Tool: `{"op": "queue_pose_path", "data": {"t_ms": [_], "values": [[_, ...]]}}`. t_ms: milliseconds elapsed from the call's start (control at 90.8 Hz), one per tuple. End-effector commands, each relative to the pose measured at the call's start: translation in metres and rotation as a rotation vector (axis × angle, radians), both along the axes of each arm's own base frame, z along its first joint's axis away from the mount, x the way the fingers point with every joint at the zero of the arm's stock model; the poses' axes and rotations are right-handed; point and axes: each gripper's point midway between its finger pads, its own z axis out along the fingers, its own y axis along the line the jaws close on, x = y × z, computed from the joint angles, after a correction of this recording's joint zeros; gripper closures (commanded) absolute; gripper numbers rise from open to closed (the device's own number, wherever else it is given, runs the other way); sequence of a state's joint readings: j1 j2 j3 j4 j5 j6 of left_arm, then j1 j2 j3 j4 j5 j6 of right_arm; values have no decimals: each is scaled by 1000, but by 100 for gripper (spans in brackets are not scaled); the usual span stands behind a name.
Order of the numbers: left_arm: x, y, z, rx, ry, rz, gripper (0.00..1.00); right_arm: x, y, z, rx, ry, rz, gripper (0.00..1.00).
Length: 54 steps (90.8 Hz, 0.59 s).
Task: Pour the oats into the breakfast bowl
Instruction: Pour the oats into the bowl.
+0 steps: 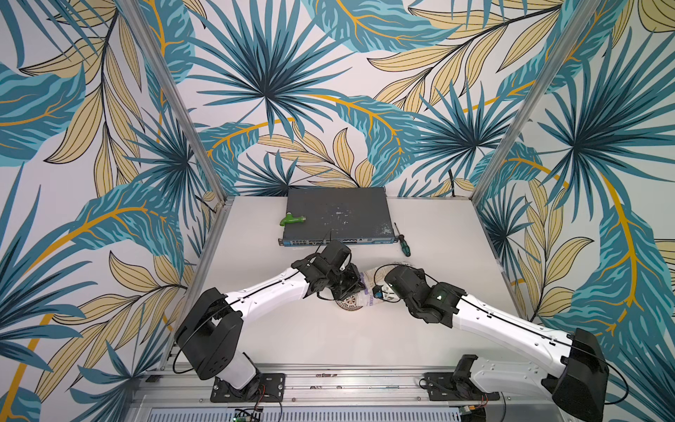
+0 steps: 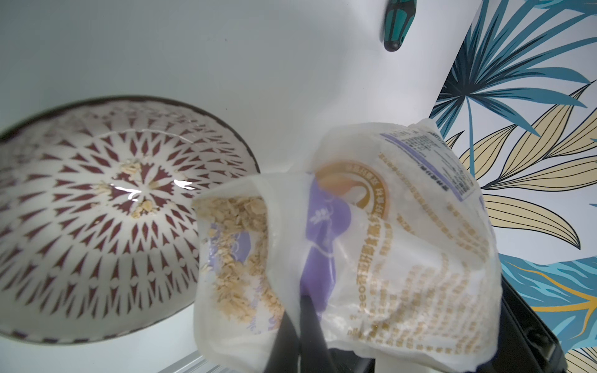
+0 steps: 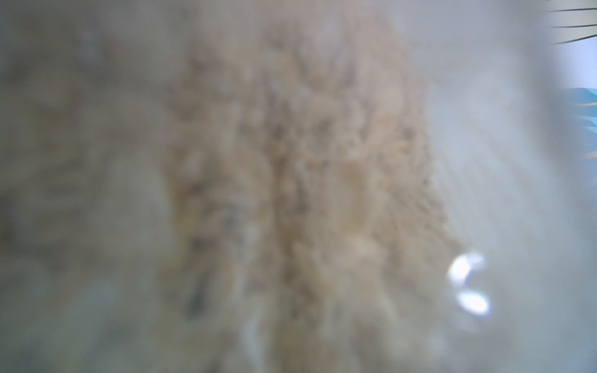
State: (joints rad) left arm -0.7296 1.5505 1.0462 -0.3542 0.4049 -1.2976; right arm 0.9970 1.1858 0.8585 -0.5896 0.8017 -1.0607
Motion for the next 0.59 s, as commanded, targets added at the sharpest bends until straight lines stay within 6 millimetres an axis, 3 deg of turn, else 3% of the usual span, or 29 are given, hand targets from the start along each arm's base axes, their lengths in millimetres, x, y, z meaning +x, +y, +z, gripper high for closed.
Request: {"op": "queue_pose_path", "data": {"t_ms": [0, 584], "values": [[11, 41, -39, 186, 33, 96, 100, 18, 6, 56, 160, -203, -80, 100], [18, 49, -44, 214, 14, 92, 100, 20, 7, 48, 146, -229, -79, 100]]}}
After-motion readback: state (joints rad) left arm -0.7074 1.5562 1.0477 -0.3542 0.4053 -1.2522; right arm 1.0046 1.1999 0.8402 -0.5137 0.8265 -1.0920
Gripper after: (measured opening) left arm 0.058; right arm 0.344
